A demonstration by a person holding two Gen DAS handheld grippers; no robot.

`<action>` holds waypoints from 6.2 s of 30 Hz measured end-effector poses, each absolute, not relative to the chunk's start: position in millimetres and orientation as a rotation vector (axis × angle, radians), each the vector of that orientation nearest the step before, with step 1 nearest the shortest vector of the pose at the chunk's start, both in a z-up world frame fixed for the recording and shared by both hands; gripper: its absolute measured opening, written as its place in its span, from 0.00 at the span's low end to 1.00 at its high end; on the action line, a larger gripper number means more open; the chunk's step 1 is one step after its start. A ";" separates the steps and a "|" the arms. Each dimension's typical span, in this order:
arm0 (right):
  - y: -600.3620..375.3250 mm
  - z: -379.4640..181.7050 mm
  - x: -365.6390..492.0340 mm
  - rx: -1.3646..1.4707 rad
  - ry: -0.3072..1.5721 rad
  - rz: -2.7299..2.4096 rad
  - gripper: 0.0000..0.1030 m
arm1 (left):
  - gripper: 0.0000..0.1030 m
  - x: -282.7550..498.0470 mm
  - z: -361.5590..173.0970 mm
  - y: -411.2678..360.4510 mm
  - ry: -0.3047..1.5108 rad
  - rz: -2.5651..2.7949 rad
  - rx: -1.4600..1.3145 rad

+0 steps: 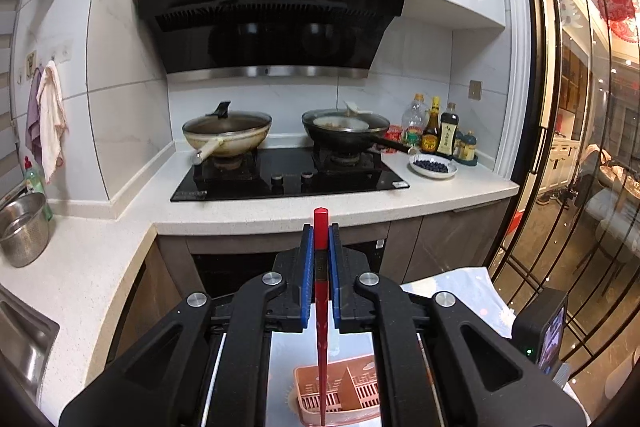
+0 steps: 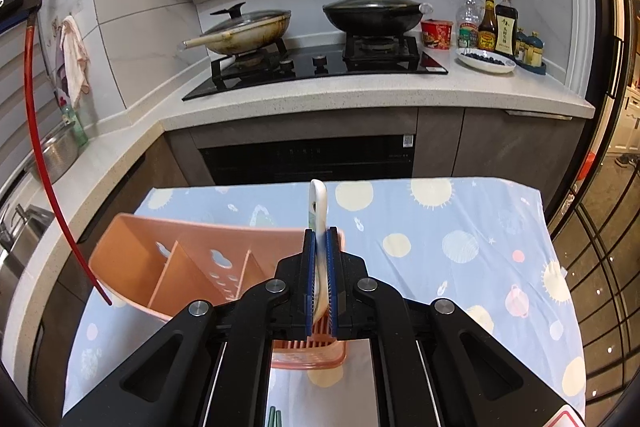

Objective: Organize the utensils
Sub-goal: 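Lower the chopstick into the pink holder and open the left tool while the right tool drops the spoon in, then move both open tools back over the remaining utensils, then grasp a dark red chopstick with the left tool while the right tool grasps a red chopstick, then carry the dark red chopstick with the left tool while the right tool carries its chopstick into the pink holder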

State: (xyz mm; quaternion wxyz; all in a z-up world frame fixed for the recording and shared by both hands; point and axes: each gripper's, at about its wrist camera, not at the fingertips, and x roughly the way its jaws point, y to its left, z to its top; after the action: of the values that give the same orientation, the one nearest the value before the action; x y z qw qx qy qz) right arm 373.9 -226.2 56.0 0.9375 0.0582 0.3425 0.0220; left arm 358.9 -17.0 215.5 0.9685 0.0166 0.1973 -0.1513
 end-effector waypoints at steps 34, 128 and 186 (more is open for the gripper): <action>-232.5 50.4 345.9 0.119 0.689 0.037 0.20 | 0.22 357.5 175.4 -22.0 0.479 -0.267 0.040; -220.1 -70.5 92.6 0.118 0.896 -0.071 0.10 | 0.14 117.6 -61.0 24.0 0.928 -0.232 0.119; -231.4 237.9 287.0 0.126 0.281 0.038 0.07 | 0.07 288.8 260.0 -15.0 0.322 -0.320 0.042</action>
State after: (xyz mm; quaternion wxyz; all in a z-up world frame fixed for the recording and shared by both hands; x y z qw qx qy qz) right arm 287.0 -231.4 237.9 0.9880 0.0627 0.1401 0.0191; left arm 288.8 -15.0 260.0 0.9741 0.0210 0.1597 -0.1584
